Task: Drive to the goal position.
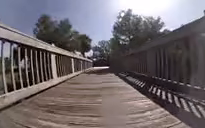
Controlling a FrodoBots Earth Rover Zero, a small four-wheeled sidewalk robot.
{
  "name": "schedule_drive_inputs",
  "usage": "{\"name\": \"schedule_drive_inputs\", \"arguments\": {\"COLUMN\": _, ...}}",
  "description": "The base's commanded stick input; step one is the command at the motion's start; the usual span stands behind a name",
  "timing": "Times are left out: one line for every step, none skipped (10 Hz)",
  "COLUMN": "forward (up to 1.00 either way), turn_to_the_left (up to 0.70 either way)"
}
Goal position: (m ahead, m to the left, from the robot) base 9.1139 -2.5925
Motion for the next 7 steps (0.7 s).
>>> {"name": "schedule_drive_inputs", "arguments": {"forward": 0.70, "turn_to_the_left": 0.00}}
{"name": "schedule_drive_inputs", "arguments": {"forward": 0.70, "turn_to_the_left": 0.00}}
{"name": "schedule_drive_inputs", "arguments": {"forward": 0.70, "turn_to_the_left": 0.00}}
{"name": "schedule_drive_inputs", "arguments": {"forward": 0.70, "turn_to_the_left": 0.00}}
{"name": "schedule_drive_inputs", "arguments": {"forward": 0.70, "turn_to_the_left": 0.00}}
{"name": "schedule_drive_inputs", "arguments": {"forward": 0.70, "turn_to_the_left": 0.00}}
{"name": "schedule_drive_inputs", "arguments": {"forward": 0.70, "turn_to_the_left": 0.00}}
